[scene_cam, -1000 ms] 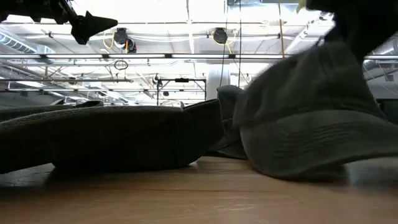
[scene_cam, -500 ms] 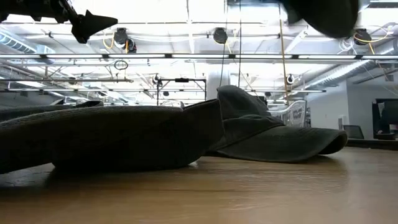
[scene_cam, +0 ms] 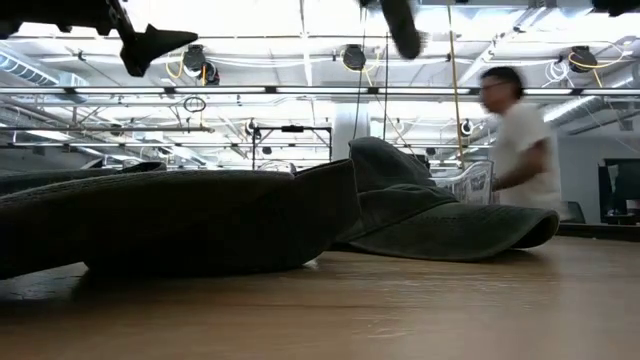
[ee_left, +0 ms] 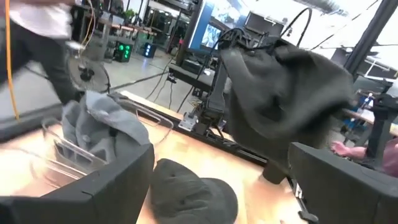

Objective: Pick & Place hat
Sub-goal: Put the bottom right black cap into the left transparent bin

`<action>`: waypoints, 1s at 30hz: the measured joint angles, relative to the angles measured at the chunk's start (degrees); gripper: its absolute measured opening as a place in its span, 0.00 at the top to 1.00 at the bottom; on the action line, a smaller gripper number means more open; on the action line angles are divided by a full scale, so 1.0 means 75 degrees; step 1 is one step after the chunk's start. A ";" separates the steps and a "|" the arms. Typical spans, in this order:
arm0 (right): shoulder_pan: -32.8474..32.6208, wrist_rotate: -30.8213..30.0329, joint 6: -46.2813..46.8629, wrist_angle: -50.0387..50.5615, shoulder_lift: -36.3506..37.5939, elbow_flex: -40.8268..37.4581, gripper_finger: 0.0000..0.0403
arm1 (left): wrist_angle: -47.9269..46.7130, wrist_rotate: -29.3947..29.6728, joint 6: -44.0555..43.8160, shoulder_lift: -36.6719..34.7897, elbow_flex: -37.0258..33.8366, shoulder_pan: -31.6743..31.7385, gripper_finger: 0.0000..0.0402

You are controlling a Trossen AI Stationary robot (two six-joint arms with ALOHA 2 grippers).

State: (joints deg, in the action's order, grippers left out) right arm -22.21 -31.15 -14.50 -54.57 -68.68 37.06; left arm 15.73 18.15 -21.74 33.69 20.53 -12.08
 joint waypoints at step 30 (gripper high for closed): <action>0.2270 -0.0411 -0.0073 -0.4171 -0.1452 0.0519 1.00 | 0.5580 0.0936 0.0325 0.5743 0.1335 -0.0094 0.14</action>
State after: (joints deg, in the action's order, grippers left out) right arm -5.19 -34.23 -15.04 -85.85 -79.57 40.95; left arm 57.58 25.17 -19.30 76.77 30.55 -12.78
